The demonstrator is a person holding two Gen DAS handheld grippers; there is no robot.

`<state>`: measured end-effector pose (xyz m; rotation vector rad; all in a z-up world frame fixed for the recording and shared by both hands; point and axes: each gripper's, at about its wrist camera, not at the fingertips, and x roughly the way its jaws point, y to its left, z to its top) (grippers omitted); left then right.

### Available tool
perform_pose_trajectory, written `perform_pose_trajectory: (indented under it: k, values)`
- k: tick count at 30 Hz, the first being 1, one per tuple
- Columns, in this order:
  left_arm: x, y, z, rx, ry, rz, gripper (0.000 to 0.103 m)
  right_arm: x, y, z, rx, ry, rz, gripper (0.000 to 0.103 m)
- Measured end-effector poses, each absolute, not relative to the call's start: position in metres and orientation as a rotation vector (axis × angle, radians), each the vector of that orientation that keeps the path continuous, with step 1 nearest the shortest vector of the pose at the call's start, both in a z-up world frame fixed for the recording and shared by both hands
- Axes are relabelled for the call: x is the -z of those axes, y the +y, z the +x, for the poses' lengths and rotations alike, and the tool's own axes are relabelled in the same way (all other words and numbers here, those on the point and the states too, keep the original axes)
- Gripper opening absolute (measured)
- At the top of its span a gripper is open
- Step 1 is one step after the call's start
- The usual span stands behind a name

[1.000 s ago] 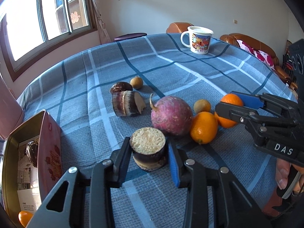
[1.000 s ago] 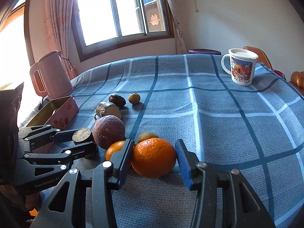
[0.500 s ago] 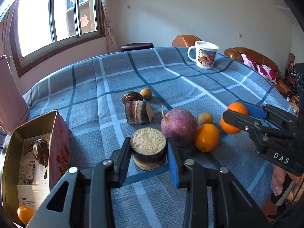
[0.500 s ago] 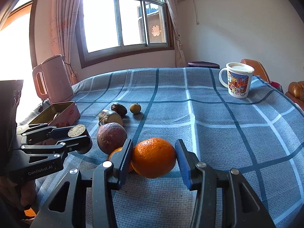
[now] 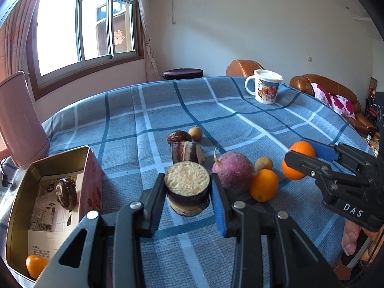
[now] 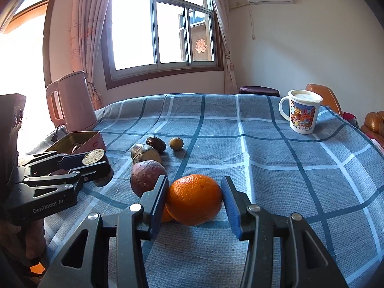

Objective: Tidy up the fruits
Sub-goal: 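Grasp the cut taro piece with the left tool while the right tool grasps the large orange, then lift and carry the taro piece with the left tool while the right tool carries the orange to the tin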

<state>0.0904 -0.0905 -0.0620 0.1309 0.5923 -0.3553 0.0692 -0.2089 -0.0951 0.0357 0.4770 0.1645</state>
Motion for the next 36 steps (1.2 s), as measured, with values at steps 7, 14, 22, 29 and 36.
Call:
perform_pose_trajectory:
  k: [7,14,22,29,36]
  values:
    - [0.059,-0.084,0.088,0.344,0.584,0.105,0.037,0.087,-0.2,0.065,-0.176,0.453,0.011,0.047]
    - [0.054,-0.082,0.084,0.325,0.561,0.11,0.037,0.076,-0.192,0.062,-0.192,0.43,-0.007,0.047]
    - [0.048,-0.077,0.081,0.308,0.54,0.112,0.037,0.067,-0.182,0.061,-0.213,0.411,-0.029,0.047]
    - [0.043,-0.072,0.079,0.294,0.529,0.103,0.037,0.062,-0.177,0.061,-0.227,0.4,-0.038,0.047]
    - [0.04,-0.068,0.078,0.281,0.516,0.094,0.037,0.056,-0.172,0.062,-0.238,0.383,-0.055,0.047]
